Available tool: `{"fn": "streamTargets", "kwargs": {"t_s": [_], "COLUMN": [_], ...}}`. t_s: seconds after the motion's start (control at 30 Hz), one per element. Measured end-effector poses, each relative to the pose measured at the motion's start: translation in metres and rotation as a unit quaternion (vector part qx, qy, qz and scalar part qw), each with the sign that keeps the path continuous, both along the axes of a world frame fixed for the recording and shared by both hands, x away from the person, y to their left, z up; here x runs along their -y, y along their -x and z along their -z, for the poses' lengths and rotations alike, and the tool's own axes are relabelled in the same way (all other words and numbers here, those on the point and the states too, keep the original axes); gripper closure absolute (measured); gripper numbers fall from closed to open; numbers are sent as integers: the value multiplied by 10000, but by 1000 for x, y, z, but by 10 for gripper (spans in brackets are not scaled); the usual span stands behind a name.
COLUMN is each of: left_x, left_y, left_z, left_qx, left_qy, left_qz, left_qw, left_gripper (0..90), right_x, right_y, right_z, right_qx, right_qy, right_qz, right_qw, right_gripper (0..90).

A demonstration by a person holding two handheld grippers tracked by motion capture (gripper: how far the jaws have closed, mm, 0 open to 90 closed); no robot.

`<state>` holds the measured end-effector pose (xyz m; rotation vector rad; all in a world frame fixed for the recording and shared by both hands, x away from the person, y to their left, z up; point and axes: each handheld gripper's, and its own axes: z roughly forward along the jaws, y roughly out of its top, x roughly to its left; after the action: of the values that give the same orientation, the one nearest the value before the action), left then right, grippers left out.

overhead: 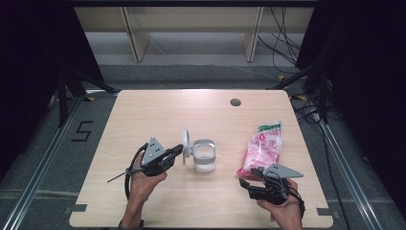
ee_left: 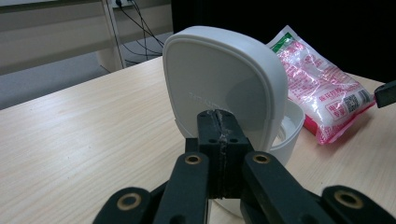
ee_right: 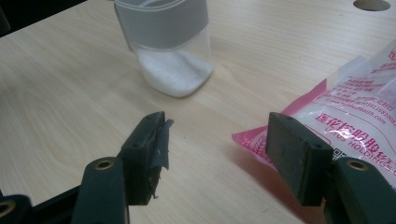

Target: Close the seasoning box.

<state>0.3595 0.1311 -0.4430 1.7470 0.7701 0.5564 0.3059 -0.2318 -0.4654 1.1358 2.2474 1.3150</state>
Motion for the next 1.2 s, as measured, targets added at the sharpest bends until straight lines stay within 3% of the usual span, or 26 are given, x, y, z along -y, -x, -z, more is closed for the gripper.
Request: {"fn": "streamTargets", "kwargs": {"t_s": [0.07, 0.87, 1.0, 1.2], "left_x": [1, 7, 7, 7], "left_y": [0, -2, -2, -3], "left_z": [0, -4, -4, -6], "left_qx": [11, 67, 65, 77], "left_qy": [23, 62, 51, 2], "left_qz": [33, 26, 35, -9], "left_qw": [10000, 10000, 10000, 10000], "left_gripper": [891, 890, 890, 890], "right_x": [1, 0, -1, -1], "right_y": [-2, -1, 1, 0], "right_z": [1, 1, 1, 2], "right_qx": [113, 88, -48, 49], "right_qy": [13, 46, 8, 101], "right_qz": [-49, -54, -36, -85], "right_qw": [9999, 9999, 10000, 9999], "right_gripper": [392, 393, 393, 393]}}
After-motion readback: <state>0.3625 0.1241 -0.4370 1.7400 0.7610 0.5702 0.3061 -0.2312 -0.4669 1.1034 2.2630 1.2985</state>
